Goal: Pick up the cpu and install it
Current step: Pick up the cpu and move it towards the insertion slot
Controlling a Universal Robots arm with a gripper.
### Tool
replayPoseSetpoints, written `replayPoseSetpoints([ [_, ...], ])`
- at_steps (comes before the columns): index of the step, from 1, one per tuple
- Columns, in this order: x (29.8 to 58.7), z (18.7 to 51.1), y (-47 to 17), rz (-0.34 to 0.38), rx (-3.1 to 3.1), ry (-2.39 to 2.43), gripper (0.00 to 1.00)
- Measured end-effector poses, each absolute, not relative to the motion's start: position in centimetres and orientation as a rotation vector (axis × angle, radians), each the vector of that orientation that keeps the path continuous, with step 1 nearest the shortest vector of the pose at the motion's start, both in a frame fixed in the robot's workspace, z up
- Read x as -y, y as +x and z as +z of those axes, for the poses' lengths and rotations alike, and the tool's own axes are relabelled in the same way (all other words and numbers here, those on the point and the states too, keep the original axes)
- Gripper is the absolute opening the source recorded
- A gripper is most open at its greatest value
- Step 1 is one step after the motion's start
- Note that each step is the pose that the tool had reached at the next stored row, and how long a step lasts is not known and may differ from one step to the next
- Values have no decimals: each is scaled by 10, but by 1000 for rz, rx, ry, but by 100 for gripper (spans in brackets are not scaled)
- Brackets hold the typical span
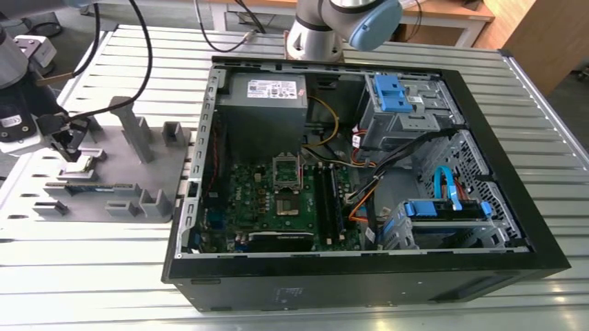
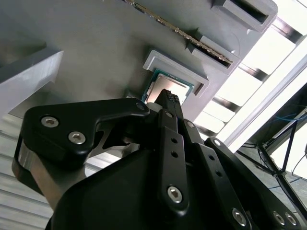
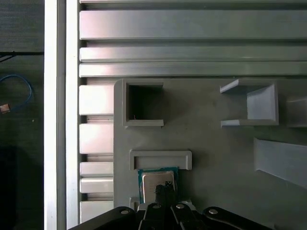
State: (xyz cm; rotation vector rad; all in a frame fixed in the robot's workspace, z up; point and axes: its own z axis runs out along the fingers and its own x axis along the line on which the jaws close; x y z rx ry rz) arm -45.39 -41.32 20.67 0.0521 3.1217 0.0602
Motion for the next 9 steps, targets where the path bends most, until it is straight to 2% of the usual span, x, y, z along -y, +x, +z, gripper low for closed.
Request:
replayPoseSetpoints([
  [9,413,205,-454,61,-3122,26,11],
])
